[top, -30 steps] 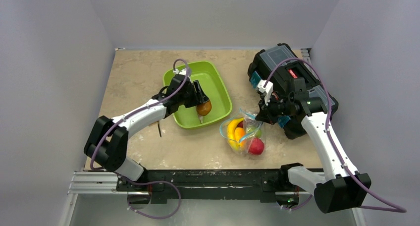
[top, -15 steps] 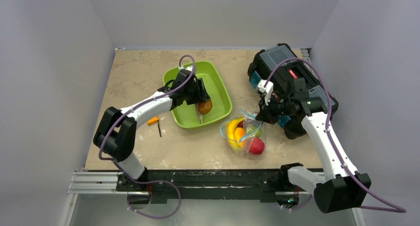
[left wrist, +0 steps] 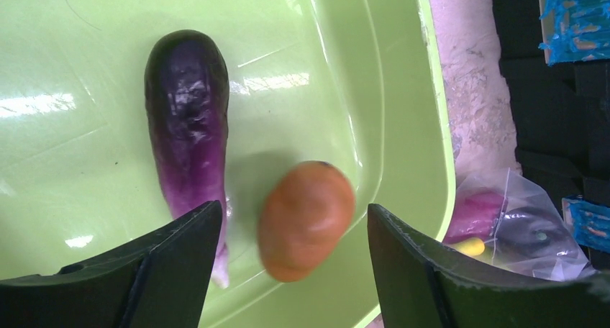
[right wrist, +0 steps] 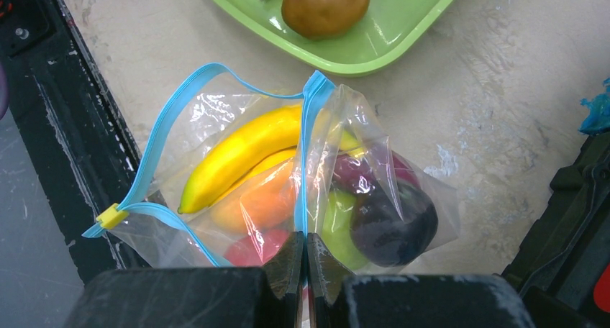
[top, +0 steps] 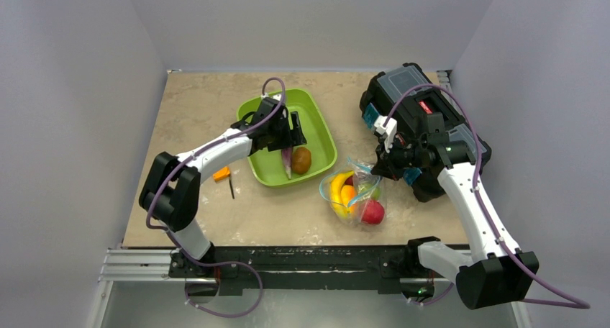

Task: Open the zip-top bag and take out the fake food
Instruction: Place the fake vegetable in the bin, then pick up the fake fruit from the zipper food storage bag.

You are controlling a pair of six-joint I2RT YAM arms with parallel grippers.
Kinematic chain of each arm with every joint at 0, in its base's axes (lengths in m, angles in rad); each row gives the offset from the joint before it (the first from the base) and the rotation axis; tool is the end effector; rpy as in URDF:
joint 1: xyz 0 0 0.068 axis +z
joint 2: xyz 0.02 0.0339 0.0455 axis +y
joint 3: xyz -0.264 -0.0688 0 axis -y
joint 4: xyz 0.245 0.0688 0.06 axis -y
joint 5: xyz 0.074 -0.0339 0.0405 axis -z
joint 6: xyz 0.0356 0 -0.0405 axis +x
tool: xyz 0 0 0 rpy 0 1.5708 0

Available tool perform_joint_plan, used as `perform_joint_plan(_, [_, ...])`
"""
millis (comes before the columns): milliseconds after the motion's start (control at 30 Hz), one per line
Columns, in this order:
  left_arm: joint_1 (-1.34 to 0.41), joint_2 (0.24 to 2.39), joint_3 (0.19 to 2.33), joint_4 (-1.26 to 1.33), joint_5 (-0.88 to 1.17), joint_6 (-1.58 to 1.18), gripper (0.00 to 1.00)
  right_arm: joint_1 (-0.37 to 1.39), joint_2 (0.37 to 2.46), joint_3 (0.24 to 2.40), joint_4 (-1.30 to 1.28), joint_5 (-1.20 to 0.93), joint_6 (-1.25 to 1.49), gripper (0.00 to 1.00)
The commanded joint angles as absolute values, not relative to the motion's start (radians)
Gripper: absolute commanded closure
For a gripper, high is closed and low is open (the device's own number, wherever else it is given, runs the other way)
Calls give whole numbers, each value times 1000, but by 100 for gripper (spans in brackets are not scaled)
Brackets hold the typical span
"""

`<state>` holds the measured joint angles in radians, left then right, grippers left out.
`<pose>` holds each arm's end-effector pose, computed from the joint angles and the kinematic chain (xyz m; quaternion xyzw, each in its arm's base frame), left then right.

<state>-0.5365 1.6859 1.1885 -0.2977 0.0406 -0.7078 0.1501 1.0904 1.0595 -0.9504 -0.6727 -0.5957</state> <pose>0.3181 -0.1909 0.2334 -0.0715 0.9228 -0.2356 0.2963 0.1958 0.0520 0.3154 -0.4184 0.8063 0.2474 0.3372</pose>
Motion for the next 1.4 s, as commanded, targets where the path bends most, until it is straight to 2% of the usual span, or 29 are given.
perform_joint_plan(0, [-528, 1634, 1219, -307, 17, -668, 26, 145, 1068, 1057, -931, -693, -600, 100])
perform_joint_plan(200, [-527, 1524, 1141, -229, 21, -684, 20, 145, 1065, 1057, -933, -695, -601, 100])
perform_joint_plan(233, [-524, 1499, 1117, -206, 24, -705, 17, 143, 1065, 1057, -933, -696, -602, 100])
perform_joint_plan(300, [-515, 1448, 1054, -153, 29, -759, 3, 143, 1064, 1057, -934, -698, -604, 100])
perform_joint_plan(367, [-505, 1385, 987, -98, 26, -813, 0, 143, 1062, 1058, -936, -699, -606, 100])
perform_joint_plan(533, [-483, 1274, 842, 78, 145, -879, 0, 143, 1059, 1058, -939, -702, -607, 100])
perform_joint_plan(733, [-530, 1158, 842, -55, 214, -846, 3, 143, 1056, 1055, -937, -709, -608, 100])
perform_joint_plan(933, [-717, 1087, 887, -187, 144, -796, 4, 144, 1050, 1051, -933, -709, -608, 100])
perform_joint_plan(1100, [-873, 1111, 916, -163, 122, -757, 9, 144, 1048, 1047, -929, -713, -607, 100])
perform_joint_plan(1267, [-1011, 1216, 998, -198, 62, -657, 11, 144, 1050, 1036, -922, -723, -606, 100])
perform_joint_plan(1367, [-1049, 1286, 1046, -216, 28, -609, 15, 144, 1045, 1034, -923, -732, -604, 100])
